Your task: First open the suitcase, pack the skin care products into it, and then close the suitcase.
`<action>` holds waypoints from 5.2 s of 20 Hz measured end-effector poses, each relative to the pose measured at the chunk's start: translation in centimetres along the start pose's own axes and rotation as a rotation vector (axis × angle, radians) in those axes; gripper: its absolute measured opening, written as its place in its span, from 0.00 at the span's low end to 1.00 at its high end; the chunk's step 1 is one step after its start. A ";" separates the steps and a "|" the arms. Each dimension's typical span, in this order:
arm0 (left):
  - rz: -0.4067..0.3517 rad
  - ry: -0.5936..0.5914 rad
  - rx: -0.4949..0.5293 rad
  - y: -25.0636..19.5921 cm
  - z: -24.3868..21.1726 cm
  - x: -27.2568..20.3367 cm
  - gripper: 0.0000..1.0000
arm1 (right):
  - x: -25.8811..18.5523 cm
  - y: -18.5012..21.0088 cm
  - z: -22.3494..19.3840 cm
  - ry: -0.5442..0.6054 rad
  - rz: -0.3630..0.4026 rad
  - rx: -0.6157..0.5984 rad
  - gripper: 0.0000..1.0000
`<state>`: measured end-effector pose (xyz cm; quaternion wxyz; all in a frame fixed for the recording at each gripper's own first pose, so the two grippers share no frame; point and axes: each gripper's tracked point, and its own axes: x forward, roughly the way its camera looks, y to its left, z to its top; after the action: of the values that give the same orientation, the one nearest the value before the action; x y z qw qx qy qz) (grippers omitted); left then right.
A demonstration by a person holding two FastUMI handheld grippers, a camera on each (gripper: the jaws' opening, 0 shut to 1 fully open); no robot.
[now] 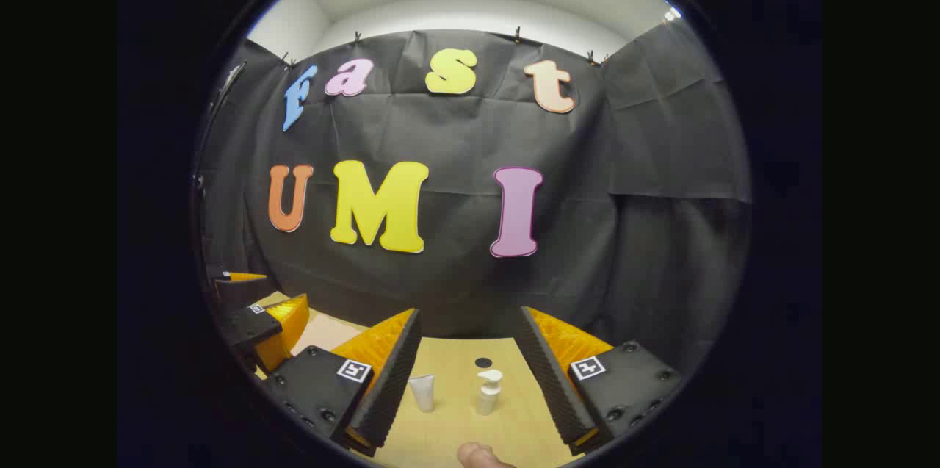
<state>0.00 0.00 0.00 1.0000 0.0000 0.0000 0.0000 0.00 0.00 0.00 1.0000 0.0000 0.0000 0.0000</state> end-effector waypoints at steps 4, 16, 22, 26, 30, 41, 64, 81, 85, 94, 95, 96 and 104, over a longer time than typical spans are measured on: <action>0.004 0.001 0.000 -0.3 -0.2 0.4 0.99 | 0.1 -0.4 1.1 -0.049 -0.008 -0.026 0.80; -0.025 0.004 -0.010 -1.4 -0.1 0.4 0.98 | -0.3 -0.2 1.5 -0.073 0.015 -0.058 0.80; 0.001 0.012 0.020 -0.4 -0.9 1.3 0.99 | 0.1 -1.1 1.1 -0.072 0.005 -0.039 0.79; 0.026 0.014 0.121 0.5 -3.7 3.2 0.99 | 0.9 -3.5 0.3 -0.071 -0.049 -0.067 0.80; 0.036 0.081 0.247 1.1 -9.1 5.4 1.00 | 1.3 -6.9 -1.5 -0.034 -0.108 -0.070 0.80; -0.034 0.164 0.776 -2.4 -20.6 9.6 0.98 | 2.6 -13.6 -6.2 0.067 -0.162 -0.059 0.80; 0.005 0.378 1.476 -2.9 -28.3 14.0 0.15 | 6.1 -16.3 -8.6 0.107 -0.019 -0.046 0.80; -0.048 0.239 1.036 5.1 -13.1 9.9 0.03 | 2.6 -2.1 -3.3 0.050 -0.088 -0.066 0.80; -0.033 0.196 0.890 10.7 -8.9 8.8 0.03 | 3.2 0.0 -2.7 0.063 -0.124 -0.046 0.80; 0.073 0.147 0.622 29.8 -6.6 9.2 0.03 | 3.2 7.8 -1.3 0.031 -0.121 -0.103 0.80; 0.084 0.155 0.607 31.6 -7.1 9.3 0.02 | 3.2 8.7 -1.4 0.032 -0.111 -0.115 0.80; 0.098 0.163 0.601 33.3 -8.0 9.3 0.02 | 3.1 9.7 -1.4 0.031 -0.100 -0.122 0.79; 0.115 0.298 0.408 43.4 -16.9 11.0 0.03 | 3.0 12.9 -1.1 0.058 -0.074 -0.146 0.80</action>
<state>10.99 43.39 -16.87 0.9666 0.2020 0.1473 0.0570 3.03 12.95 -1.10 0.9962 -0.0730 0.0289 -0.0369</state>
